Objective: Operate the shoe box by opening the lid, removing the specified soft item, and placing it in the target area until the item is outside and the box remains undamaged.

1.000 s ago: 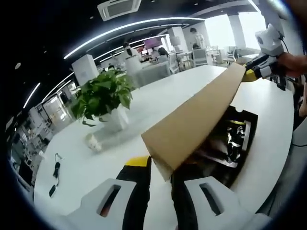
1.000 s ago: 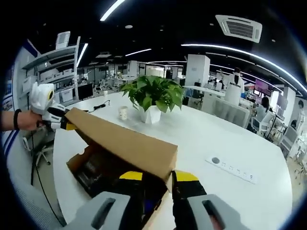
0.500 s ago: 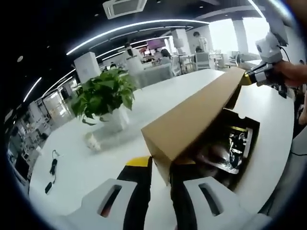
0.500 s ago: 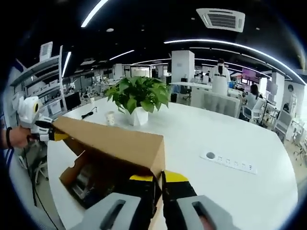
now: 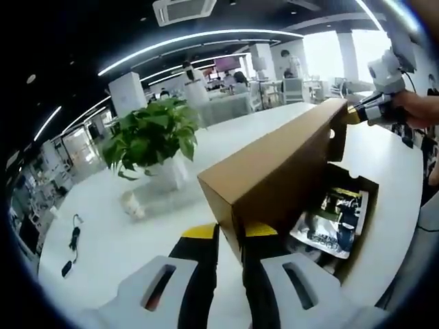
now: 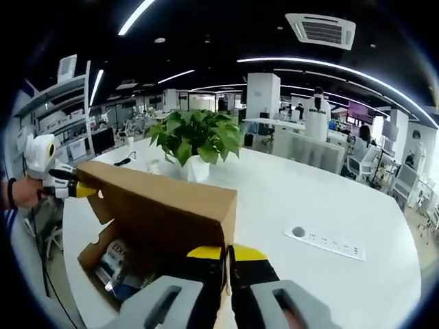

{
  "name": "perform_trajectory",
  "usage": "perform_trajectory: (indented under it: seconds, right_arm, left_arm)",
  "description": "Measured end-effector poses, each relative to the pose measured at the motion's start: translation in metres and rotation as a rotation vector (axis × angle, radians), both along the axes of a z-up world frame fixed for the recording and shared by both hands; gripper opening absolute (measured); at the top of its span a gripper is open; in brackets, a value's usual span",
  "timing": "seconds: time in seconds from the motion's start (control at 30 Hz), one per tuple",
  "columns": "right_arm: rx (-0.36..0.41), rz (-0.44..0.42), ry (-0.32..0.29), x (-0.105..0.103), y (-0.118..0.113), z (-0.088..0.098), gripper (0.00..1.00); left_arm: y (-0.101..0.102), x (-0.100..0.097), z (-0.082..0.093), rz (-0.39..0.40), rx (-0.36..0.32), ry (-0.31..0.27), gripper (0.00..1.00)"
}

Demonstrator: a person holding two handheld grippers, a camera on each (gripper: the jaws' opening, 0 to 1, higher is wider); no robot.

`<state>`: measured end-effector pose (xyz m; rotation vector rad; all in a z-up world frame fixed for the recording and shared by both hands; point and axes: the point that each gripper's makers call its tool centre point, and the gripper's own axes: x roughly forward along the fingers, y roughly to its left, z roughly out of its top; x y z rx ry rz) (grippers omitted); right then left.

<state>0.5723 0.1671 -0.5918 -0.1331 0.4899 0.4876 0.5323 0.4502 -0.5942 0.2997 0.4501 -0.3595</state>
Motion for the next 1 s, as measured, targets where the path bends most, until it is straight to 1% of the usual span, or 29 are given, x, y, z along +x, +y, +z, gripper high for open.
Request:
perform_trajectory:
  seconds: [0.3, 0.37, 0.7, 1.0]
  right_arm:
    - [-0.006, -0.003, 0.014, 0.008, 0.002, 0.001, 0.0]
    - [-0.006, -0.005, 0.015, 0.013, 0.001, 0.001, 0.0]
    - [0.019, -0.034, 0.03, 0.026, 0.004, 0.0, 0.0]
    - [0.023, -0.045, 0.04, 0.04, 0.006, -0.003, 0.0]
  left_arm:
    - [0.002, 0.01, -0.001, 0.005, -0.015, 0.009, 0.09]
    - [0.002, 0.012, -0.001, 0.007, -0.017, 0.011, 0.09]
    - [0.005, 0.027, -0.003, 0.013, -0.026, 0.027, 0.08]
    - [0.007, 0.044, -0.009, 0.018, -0.023, 0.043, 0.07]
